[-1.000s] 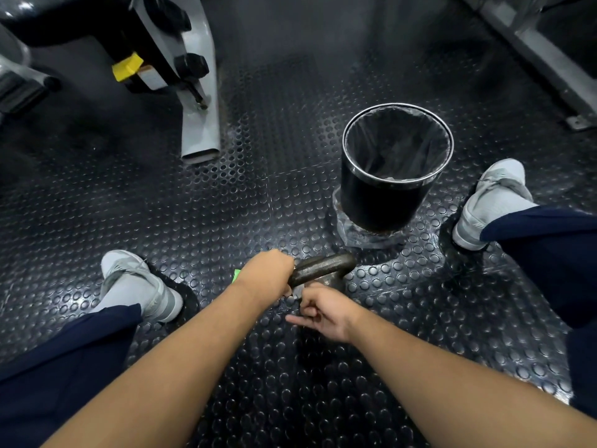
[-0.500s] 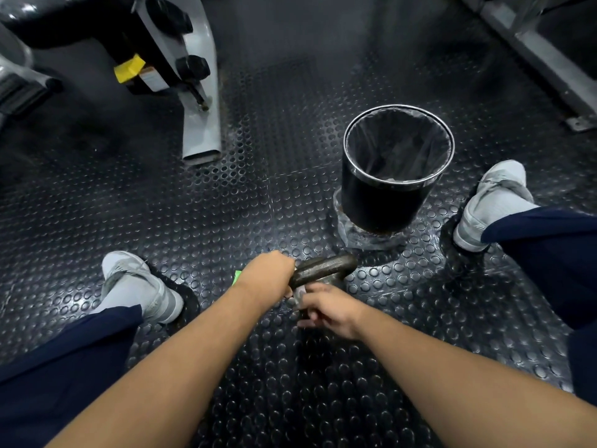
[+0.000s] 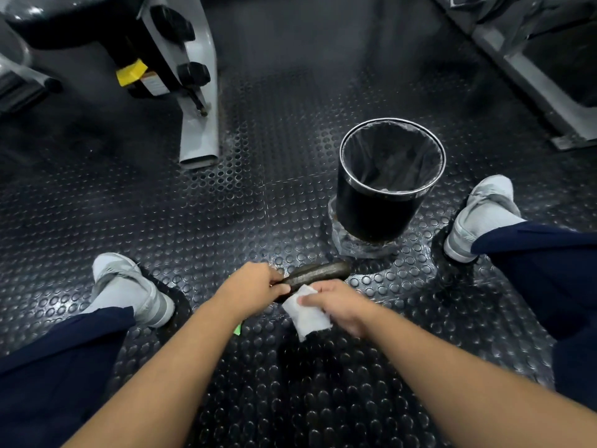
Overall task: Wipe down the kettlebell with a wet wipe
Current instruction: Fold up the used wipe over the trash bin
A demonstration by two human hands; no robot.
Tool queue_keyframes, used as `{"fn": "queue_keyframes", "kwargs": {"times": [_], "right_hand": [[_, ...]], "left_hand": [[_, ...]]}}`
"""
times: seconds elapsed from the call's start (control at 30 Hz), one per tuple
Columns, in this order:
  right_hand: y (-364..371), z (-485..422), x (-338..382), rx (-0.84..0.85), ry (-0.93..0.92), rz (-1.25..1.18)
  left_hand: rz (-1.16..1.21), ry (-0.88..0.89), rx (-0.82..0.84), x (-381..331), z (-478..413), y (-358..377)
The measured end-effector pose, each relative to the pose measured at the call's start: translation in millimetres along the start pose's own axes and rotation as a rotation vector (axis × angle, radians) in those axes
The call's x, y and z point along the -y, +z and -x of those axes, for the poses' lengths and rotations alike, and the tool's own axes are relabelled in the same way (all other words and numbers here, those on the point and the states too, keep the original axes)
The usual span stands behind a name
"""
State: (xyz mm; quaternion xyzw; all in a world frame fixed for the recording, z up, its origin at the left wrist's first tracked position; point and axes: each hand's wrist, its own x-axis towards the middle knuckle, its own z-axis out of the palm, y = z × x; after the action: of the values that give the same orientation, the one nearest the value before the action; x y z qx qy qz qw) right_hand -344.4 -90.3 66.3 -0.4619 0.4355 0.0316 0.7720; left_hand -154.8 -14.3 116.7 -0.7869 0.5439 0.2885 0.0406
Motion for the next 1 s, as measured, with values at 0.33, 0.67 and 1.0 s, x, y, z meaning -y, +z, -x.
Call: {"fn": "queue_keyframes", "kwargs": {"times": [0.33, 0.67, 1.0], "right_hand": [[-25.1, 43.2, 99.9, 0.213, -0.214, -0.203], [-60.2, 51.5, 130.1, -0.018, -0.382, 0.019], [-92.8, 80.8, 151.8, 0.179, -0.368, -0.347]], "left_hand": [[1.371, -0.08, 0.32, -29.5, 41.3, -47.9], [1.439, 0.034, -0.112, -62.3, 27.6, -71.3], [1.537, 0.087, -0.198, -91.9, -2.4, -87.6]]}}
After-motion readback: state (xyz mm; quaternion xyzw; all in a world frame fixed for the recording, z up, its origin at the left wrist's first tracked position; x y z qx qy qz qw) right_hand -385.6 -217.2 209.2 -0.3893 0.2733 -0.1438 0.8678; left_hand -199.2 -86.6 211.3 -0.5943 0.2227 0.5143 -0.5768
